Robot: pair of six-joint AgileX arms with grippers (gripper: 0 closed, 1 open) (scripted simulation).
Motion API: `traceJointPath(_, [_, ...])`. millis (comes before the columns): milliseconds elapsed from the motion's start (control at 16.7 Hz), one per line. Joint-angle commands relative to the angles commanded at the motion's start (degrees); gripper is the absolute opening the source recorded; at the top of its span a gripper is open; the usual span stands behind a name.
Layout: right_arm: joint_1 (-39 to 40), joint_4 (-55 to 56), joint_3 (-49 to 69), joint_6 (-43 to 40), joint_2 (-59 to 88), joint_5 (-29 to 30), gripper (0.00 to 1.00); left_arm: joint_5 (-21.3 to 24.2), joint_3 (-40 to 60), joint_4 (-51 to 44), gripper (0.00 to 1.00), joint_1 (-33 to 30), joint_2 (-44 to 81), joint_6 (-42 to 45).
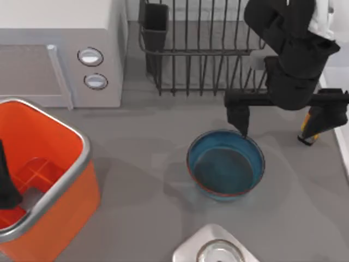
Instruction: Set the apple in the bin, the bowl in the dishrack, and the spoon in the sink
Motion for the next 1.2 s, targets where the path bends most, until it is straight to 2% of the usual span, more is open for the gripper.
traceJointPath(420, [-0.13,0.8,-0.62,0.0,0.46,0.0,1.0,0.0,0.0,0.0,1.0,0.0,0.0,0.0])
traceJointPath(900, [0.2,18.79,-13.56,0.28,5.22,0.06,1.0,0.0,0.0,0.0,1.0,0.0,0.0,0.0])
traceJointPath(1200, [0.26,20.76,-15.17,0.35,5.87,0.07,1.0,0.0,0.0,0.0,1.0,0.0,0.0,0.0])
